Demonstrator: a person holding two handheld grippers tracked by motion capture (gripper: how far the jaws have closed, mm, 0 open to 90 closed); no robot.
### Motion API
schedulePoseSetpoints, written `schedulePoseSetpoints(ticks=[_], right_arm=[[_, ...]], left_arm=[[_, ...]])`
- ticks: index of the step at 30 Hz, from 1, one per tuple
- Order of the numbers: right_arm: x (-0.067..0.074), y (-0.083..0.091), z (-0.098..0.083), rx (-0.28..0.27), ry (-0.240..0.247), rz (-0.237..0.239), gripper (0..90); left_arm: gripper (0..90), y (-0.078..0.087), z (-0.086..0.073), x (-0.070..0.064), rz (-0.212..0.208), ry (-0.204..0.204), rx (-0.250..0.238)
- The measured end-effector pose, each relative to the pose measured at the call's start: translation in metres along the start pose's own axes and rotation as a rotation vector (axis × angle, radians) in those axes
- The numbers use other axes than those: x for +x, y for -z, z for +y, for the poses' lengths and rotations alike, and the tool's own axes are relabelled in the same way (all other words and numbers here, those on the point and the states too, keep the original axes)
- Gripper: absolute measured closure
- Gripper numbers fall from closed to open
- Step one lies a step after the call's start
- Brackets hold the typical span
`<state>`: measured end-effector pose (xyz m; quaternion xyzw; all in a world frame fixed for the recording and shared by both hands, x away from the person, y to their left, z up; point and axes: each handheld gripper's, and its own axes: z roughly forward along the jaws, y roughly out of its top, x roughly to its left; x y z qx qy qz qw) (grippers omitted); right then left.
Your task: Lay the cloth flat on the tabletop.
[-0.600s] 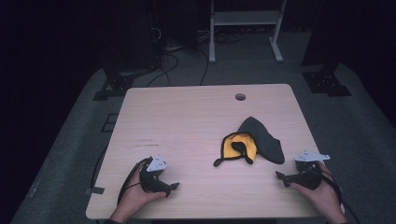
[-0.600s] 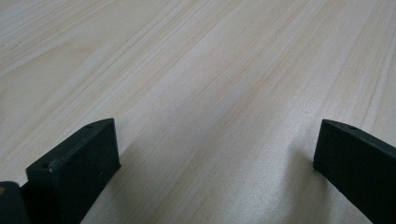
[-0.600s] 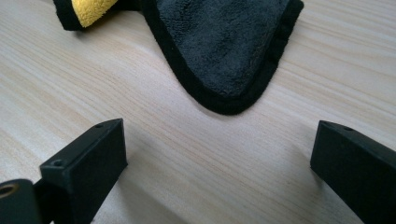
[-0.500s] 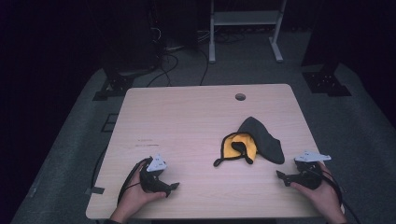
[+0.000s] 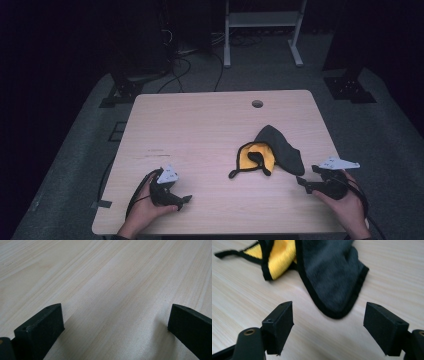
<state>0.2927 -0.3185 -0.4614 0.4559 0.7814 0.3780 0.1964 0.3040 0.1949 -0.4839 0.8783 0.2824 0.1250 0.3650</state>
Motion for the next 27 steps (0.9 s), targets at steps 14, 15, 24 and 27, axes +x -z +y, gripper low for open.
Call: schedulePoseSetpoints(ticks=[14,15,24,27], right_arm=[[0.009,-0.019,0.026,-0.028,0.025,0.049,22.2],[0.01,-0.021,0.027,-0.029,0.024,0.052,22.2],[0.016,-0.036,0.044,-0.04,0.034,0.068,22.8],[0.017,-0.039,0.047,-0.047,0.04,0.068,23.1]], left_arm=[[0.0,0.0,0.0,0.0,0.002,0.002,-0.001],[0.0,0.0,0.0,0.0,0.002,0.002,-0.001],[0.0,0.0,0.0,0.0,0.002,0.0,0.0],[0.0,0.0,0.0,0.0,0.002,-0.003,0.003]])
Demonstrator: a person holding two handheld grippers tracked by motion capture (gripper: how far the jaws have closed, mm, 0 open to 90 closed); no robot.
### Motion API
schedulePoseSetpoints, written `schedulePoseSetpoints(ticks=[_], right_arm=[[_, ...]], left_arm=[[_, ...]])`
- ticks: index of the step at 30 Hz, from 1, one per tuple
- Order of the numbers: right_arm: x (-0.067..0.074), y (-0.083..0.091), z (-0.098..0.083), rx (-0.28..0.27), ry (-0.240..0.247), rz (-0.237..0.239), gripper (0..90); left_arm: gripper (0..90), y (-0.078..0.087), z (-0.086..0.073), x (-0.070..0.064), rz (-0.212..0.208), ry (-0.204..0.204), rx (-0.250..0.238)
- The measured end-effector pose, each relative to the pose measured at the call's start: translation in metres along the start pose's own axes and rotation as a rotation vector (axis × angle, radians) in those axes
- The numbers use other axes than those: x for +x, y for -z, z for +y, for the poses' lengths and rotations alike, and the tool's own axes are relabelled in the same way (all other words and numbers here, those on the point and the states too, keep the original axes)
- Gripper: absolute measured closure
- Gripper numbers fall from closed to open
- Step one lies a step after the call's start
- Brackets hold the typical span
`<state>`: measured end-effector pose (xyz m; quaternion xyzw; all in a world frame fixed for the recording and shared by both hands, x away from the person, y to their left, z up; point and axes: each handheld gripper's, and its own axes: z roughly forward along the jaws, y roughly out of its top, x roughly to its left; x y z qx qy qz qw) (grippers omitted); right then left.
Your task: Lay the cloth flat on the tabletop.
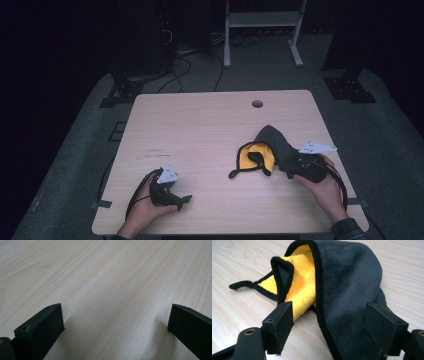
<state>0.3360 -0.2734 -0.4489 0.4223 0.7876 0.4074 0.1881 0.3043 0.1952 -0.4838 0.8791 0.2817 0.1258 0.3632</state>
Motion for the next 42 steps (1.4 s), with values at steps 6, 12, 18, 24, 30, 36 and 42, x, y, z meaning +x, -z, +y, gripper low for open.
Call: schedulePoseSetpoints(ticks=[6,12,18,24,30,36,42], right_arm=[[0.002,-0.012,0.007,0.0,-0.004,0.017,22.3],[0.002,-0.03,0.014,0.013,0.007,0.01,23.3],[0.004,-0.054,0.012,0.067,0.036,0.009,51.5],[0.002,-0.045,0.015,0.06,0.03,0.008,76.8],[0.006,-0.034,0.02,0.04,-0.006,0.083,78.1],[0.021,-0.024,0.025,0.002,0.002,0.145,78.2],[0.04,-0.016,0.031,-0.028,-0.002,0.237,78.3]], left_arm=[[0.0,0.0,0.0,0.0,0.0,0.0,0.0],[0.0,0.0,0.0,0.0,-0.001,0.004,0.0],[0.0,0.0,0.0,0.0,-0.001,0.003,0.0],[0.0,0.0,0.0,0.0,-0.001,0.003,0.0],[0.0,0.0,0.0,0.0,0.0,0.003,0.0],[0.0,0.0,0.0,0.0,-0.001,0.003,0.0],[0.0,0.0,0.0,0.0,0.0,0.003,0.0]])
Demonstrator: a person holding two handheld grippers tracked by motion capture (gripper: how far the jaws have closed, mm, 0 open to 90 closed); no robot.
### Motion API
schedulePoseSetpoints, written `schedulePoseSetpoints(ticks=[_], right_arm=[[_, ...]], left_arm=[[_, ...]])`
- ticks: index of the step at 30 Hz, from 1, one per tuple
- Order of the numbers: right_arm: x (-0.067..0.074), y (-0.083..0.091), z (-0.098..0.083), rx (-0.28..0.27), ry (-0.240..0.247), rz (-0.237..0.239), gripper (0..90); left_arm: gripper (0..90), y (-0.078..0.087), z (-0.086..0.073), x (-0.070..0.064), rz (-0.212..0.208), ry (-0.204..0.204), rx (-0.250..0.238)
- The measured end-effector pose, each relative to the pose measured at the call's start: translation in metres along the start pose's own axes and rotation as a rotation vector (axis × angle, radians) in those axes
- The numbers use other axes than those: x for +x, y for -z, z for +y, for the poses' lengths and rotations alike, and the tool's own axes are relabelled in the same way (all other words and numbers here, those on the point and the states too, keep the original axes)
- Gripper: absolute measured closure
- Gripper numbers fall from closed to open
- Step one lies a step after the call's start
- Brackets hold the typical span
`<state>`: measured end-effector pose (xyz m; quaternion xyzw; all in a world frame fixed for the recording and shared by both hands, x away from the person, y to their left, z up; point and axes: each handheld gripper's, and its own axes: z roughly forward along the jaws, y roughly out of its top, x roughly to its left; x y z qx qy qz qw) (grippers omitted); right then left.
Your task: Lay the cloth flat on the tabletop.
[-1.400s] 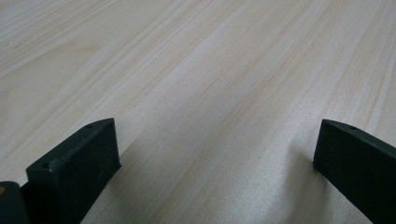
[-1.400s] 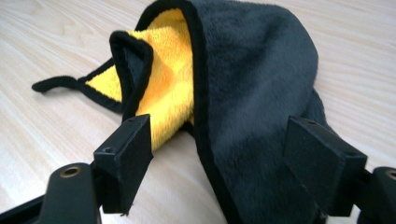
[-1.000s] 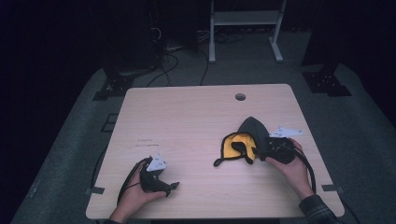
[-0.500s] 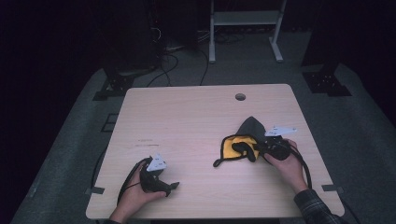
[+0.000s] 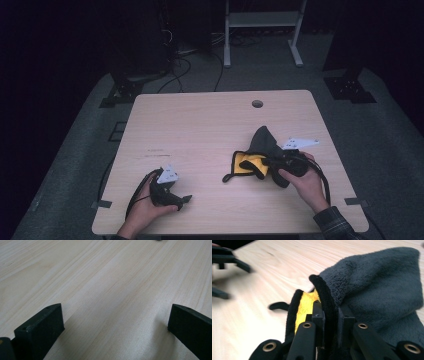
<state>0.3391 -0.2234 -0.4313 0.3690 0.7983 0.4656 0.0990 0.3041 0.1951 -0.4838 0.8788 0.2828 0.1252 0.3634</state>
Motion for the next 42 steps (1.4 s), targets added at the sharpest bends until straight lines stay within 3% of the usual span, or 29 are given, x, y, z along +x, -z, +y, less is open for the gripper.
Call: schedulePoseSetpoints(ticks=[3,7,15,17,18,19,21,22,23,29,42], right_arm=[[0.019,0.001,0.004,-0.019,0.011,0.071,78.3],[0.033,-0.002,0.006,-0.021,0.015,0.122,78.3],[0.073,-0.022,0.009,-0.013,0.04,0.252,78.2],[0.08,-0.028,0.01,-0.002,0.059,0.259,78.2],[0.08,-0.028,0.01,-0.002,0.059,0.259,78.2],[0.085,-0.034,0.009,0.007,0.072,0.256,78.2],[0.086,-0.038,0.008,0.012,0.069,0.26,78.1],[0.086,-0.038,0.008,0.012,0.069,0.26,78.1],[0.086,-0.04,0.008,0.004,0.066,0.261,78.2],[0.083,-0.03,0.016,-0.054,0.053,0.251,78.2],[0.075,-0.011,0.027,-0.137,0.042,0.231,78.3]], left_arm=[[0.0,0.0,0.0,0.0,0.0,0.0,0.0],[0.0,0.0,0.0,0.0,0.0,0.0,0.0],[0.0,0.0,0.0,-0.001,0.001,0.004,-0.003],[5.0,0.001,0.003,-0.002,-0.055,0.026,-0.019],[7.4,0.001,0.003,-0.002,-0.055,0.026,-0.019],[8.8,0.0,0.007,-0.006,-0.12,0.061,-0.044],[9.0,-0.003,0.01,-0.012,-0.159,0.056,-0.05],[9.1,-0.003,0.01,-0.012,-0.159,0.056,-0.05],[9.1,-0.006,0.014,-0.019,-0.176,0.037,-0.056],[9.9,-0.013,0.029,-0.03,-0.204,0.019,-0.104],[12.9,-0.037,0.041,-0.047,-0.266,-0.004,-0.065]])
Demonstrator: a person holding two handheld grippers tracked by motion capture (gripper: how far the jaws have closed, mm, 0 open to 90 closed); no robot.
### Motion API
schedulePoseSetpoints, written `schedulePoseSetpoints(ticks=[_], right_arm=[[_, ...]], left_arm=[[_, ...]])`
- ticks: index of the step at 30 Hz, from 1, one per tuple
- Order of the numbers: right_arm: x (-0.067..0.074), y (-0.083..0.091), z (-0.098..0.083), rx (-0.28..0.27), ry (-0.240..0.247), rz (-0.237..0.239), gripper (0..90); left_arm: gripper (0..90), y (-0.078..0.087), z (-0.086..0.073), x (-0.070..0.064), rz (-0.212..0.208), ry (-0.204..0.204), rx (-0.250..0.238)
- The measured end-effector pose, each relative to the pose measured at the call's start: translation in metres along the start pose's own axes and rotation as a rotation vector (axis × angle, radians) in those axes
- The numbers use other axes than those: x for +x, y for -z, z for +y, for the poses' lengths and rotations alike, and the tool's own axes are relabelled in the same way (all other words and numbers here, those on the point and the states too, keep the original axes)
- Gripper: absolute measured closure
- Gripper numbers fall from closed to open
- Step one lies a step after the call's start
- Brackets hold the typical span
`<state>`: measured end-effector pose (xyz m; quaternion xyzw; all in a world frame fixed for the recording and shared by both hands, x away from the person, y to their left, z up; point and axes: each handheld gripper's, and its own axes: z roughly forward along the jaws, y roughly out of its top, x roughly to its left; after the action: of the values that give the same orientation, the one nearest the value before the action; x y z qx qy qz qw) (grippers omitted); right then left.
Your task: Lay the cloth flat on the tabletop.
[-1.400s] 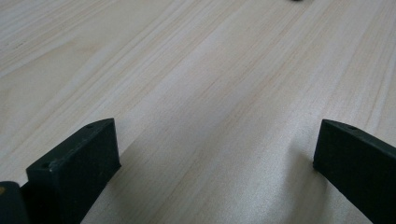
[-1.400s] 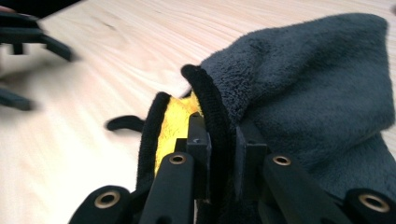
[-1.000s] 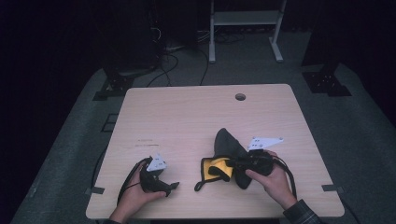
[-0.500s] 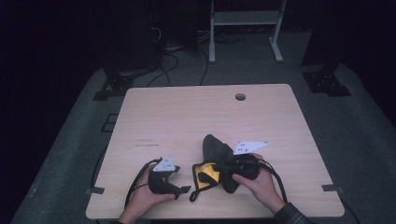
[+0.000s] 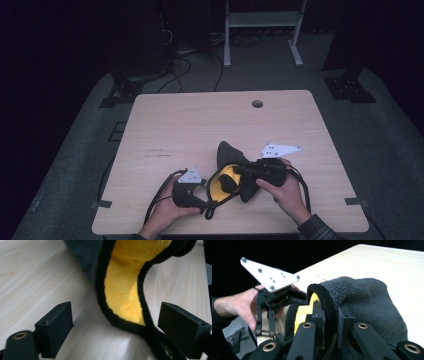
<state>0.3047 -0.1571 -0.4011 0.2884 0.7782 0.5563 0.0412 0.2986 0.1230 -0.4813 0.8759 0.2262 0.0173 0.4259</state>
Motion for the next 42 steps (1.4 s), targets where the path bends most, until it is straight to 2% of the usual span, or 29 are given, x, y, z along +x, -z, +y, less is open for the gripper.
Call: schedulePoseSetpoints(ticks=[1,3,5,6,8,10,11,12,13,14,15,18,19,21,22,23,24,25,26,27,28,29,31,32,33,35,39,42], right_arm=[[0.0,0.001,0.001,-0.005,0.003,-0.002,78.2],[-0.001,0.003,0.001,-0.01,0.001,-0.001,78.2],[-0.001,0.004,0.001,-0.014,0.002,-0.004,78.2],[-0.001,0.004,0.002,-0.015,0.002,-0.003,78.2],[-0.002,0.005,0.002,-0.017,0.004,-0.007,78.2],[-0.002,0.005,0.002,-0.016,0.005,-0.009,78.2],[-0.002,0.005,0.002,-0.013,0.009,-0.012,78.2],[-0.002,0.005,0.002,-0.013,0.009,-0.012,78.2],[-0.003,0.005,0.0,-0.001,0.017,-0.025,78.1],[-0.005,0.004,-0.001,0.01,0.026,-0.034,78.1],[-0.006,0.003,-0.002,0.019,0.028,-0.045,78.1],[-0.011,-0.001,-0.007,0.047,0.04,-0.07,78.0],[-0.013,-0.002,-0.009,0.056,0.034,-0.077,78.0],[-0.016,-0.005,-0.012,0.077,0.031,-0.089,78.0],[-0.016,-0.005,-0.012,0.077,0.031,-0.089,78.0],[-0.019,-0.009,-0.016,0.104,0.035,-0.104,78.0],[-0.019,-0.009,-0.016,0.104,0.035,-0.104,78.0],[-0.02,-0.015,-0.02,0.143,0.029,-0.114,77.7],[-0.02,-0.015,-0.02,0.143,0.029,-0.114,77.7],[-0.021,-0.024,-0.025,0.187,0.039,-0.131,76.9],[-0.021,-0.024,-0.025,0.187,0.039,-0.131,76.9],[-0.022,-0.031,-0.031,0.223,0.035,-0.123,73.5],[-0.022,-0.034,-0.035,0.233,0.035,-0.12,66.9],[-0.022,-0.034,-0.035,0.233,0.035,-0.12,66.9],[-0.021,-0.032,-0.036,0.235,0.05,-0.11,57.6],[-0.019,-0.024,-0.037,0.231,0.054,-0.104,53.4],[-0.016,-0.001,-0.047,0.242,0.1,-0.13,51.5],[-0.014,0.014,-0.059,0.271,0.133,-0.131,52.1]], left_arm=[[15.4,-0.003,0.002,-0.004,-0.008,-0.028,0.006],[23.0,-0.005,0.004,-0.007,-0.008,-0.041,0.009],[32.6,-0.004,0.005,-0.009,0.025,-0.073,0.022],[37.8,-0.004,0.005,-0.009,0.025,-0.073,0.022],[55.4,-0.001,0.005,-0.008,0.05,-0.052,0.032],[72.0,0.001,0.005,-0.007,0.044,-0.042,0.04],[78.0,0.006,0.003,-0.003,0.05,-0.012,0.054],[83.0,0.006,0.003,-0.003,0.05,-0.012,0.054],[85.6,0.012,0.003,0.0,0.063,0.007,0.054],[86.4,0.012,0.003,0.0,0.063,0.007,0.054],[86.7,0.02,0.004,0.005,0.094,0.026,0.036],[86.8,0.039,0.005,0.014,0.152,0.039,-0.005],[86.9,0.046,0.005,0.018,0.174,0.055,-0.027],[86.9,0.058,0.004,0.026,0.202,0.078,-0.055],[86.8,0.058,0.004,0.026,0.202,0.078,-0.055],[86.8,0.065,0.002,0.033,0.231,0.095,-0.074],[86.8,0.065,0.002,0.033,0.231,0.095,-0.074],[86.8,0.068,-0.001,0.038,0.249,0.108,-0.071],[86.8,0.068,-0.001,0.038,0.249,0.108,-0.071],[86.8,0.067,-0.002,0.04,0.254,0.114,-0.064],[86.8,0.066,-0.003,0.041,0.265,0.116,-0.055],[86.7,0.065,-0.003,0.042,0.272,0.117,-0.044],[86.3,0.063,-0.006,0.044,0.279,0.119,-0.027],[85.3,0.063,-0.006,0.044,0.279,0.119,-0.027],[84.7,0.063,-0.007,0.044,0.277,0.124,-0.026],[83.6,0.062,-0.008,0.045,0.278,0.126,-0.014],[83.1,0.061,-0.008,0.045,0.283,0.124,-0.007],[81.9,0.061,-0.009,0.046,0.283,0.129,-0.007]])
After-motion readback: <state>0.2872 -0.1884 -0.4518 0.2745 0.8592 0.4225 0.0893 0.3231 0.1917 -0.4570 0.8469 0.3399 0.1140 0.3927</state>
